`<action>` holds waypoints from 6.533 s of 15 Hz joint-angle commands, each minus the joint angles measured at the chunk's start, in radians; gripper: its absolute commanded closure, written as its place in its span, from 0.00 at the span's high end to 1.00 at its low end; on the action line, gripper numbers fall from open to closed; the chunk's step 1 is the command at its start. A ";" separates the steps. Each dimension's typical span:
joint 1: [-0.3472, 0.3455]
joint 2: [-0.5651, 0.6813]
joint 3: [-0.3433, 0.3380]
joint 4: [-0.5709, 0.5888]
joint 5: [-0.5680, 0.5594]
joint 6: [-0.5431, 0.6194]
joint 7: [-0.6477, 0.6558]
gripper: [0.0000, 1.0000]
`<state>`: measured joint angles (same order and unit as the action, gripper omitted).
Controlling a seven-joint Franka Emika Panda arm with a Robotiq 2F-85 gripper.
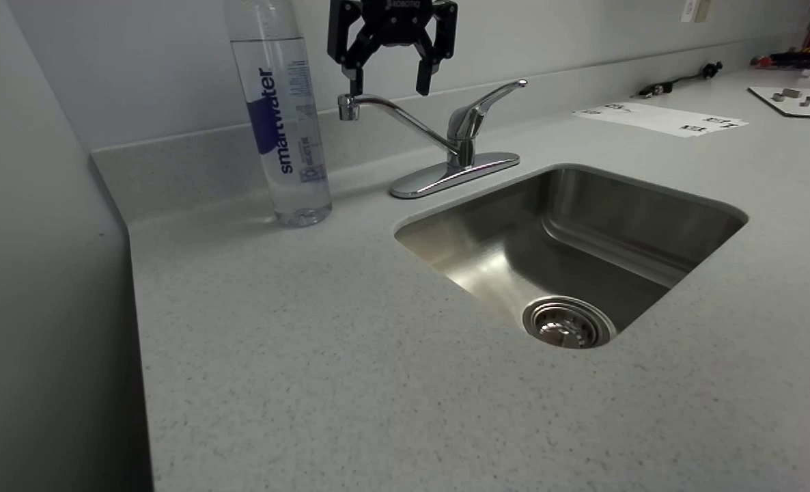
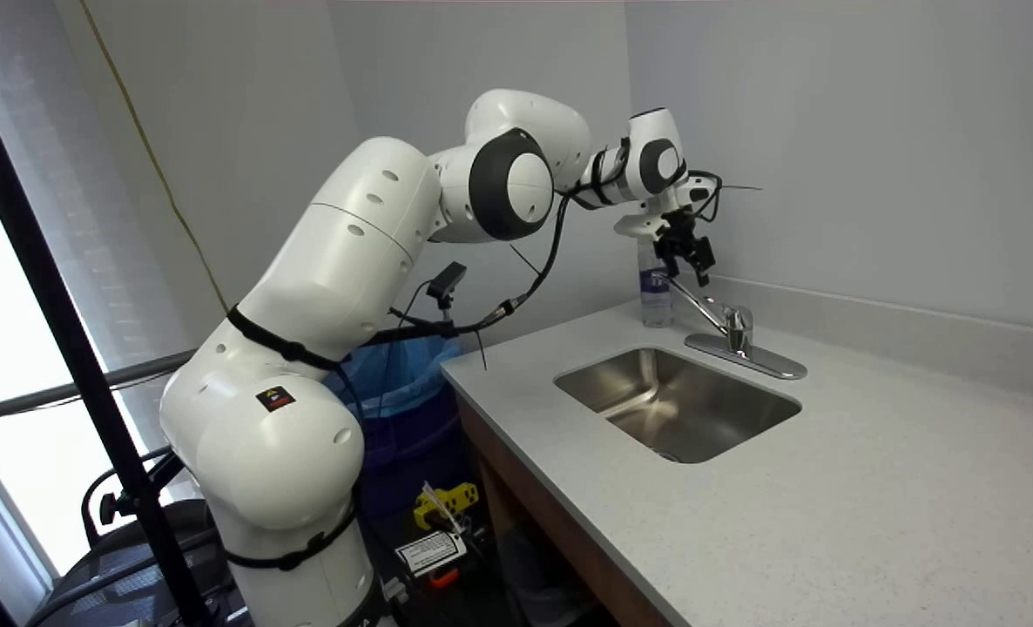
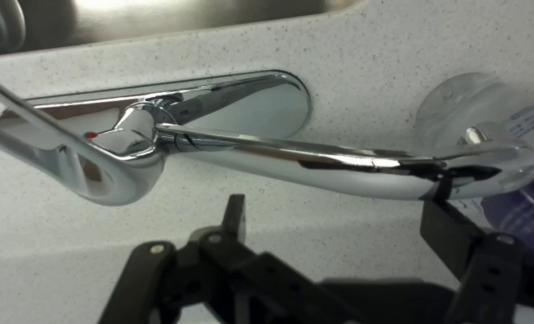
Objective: Push the faucet to the right
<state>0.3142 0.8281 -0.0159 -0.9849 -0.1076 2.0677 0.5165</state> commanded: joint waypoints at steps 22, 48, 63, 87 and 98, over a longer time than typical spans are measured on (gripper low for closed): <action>-0.007 -0.285 0.029 -0.396 -0.001 -0.078 -0.086 1.00; -0.069 -0.432 0.004 -0.634 -0.021 -0.065 -0.039 1.00; -0.103 -0.451 -0.025 -0.662 -0.034 -0.099 0.039 1.00; -0.178 -0.435 -0.074 -0.624 -0.031 -0.159 0.177 1.00; -0.192 -0.451 -0.058 -0.577 -0.033 -0.174 0.165 1.00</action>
<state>0.1199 0.3963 -0.0962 -1.5805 -0.1509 1.9206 0.6866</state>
